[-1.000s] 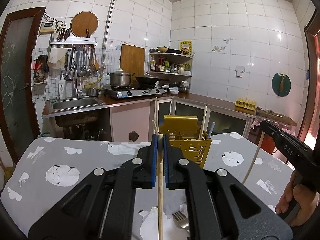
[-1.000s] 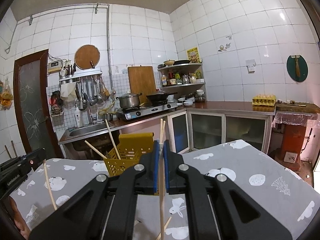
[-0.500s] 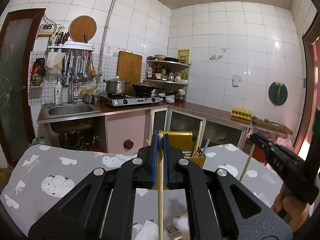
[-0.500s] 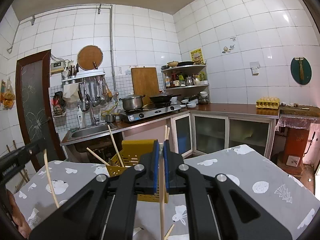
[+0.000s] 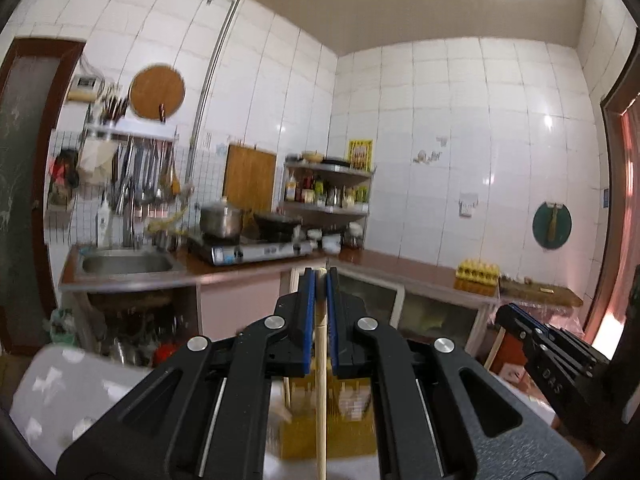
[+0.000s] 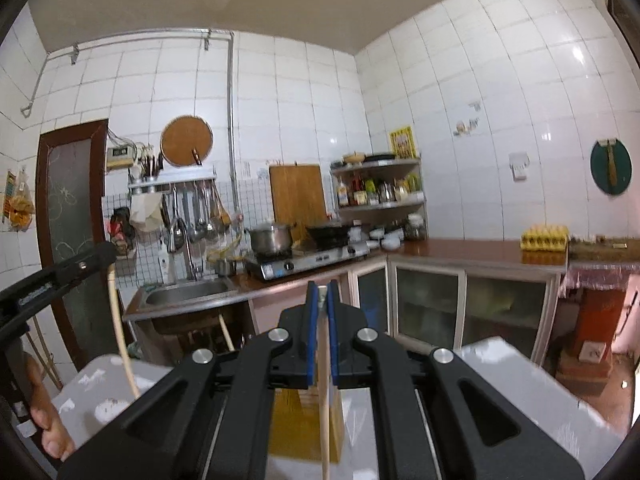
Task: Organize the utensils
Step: 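Carry the left tool's chopstick to the holder while the right tool carries its own, then open the left tool over the holder while the right tool releases its chopstick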
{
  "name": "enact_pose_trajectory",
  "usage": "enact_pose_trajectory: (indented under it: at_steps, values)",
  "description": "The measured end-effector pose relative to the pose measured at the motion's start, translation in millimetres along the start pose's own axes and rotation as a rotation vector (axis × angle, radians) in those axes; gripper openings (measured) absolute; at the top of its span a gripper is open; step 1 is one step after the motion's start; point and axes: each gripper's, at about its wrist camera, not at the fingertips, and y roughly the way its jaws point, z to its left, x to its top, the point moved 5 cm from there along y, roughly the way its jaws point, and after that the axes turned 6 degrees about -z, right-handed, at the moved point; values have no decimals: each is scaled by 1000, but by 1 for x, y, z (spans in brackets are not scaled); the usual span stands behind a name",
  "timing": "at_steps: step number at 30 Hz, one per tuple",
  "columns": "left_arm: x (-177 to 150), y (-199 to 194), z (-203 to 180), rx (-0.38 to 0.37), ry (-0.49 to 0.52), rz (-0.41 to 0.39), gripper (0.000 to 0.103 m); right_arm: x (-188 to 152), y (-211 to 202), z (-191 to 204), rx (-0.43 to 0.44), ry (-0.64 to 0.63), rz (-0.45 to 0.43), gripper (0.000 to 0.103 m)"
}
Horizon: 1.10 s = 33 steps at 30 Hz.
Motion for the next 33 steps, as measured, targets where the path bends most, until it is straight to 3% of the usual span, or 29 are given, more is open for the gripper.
enact_pose_trajectory:
  at_steps: [5,9,19,25,29,30,31,32,33]
  values:
    - [27,40,-14,-3,34,-80,4,33,33,5,2,2,-53,5]
    - [20,75,-17,10,47,-102,5,31,62,7,0,21,-63,5]
    - [-66,143,-3,53,72,-14,5,-39,125,-8,-15,34,3,5]
    - [-98,152,15,75,39,69,5,-77,140,-7,5,-11,128,5]
    - [-99,147,29,101,16,120,6,-85,139,-8,-7,-68,210,6]
    - [-97,144,33,108,5,133,11,-84,137,-10,-15,-71,237,7]
    - [-92,139,39,113,-23,152,26,-81,134,-12,-23,-69,256,13]
    - [-89,135,43,116,-42,161,37,-78,130,-16,-35,-62,275,38]
    - [-82,127,48,129,-63,161,56,-73,123,-21,-51,-54,283,53]
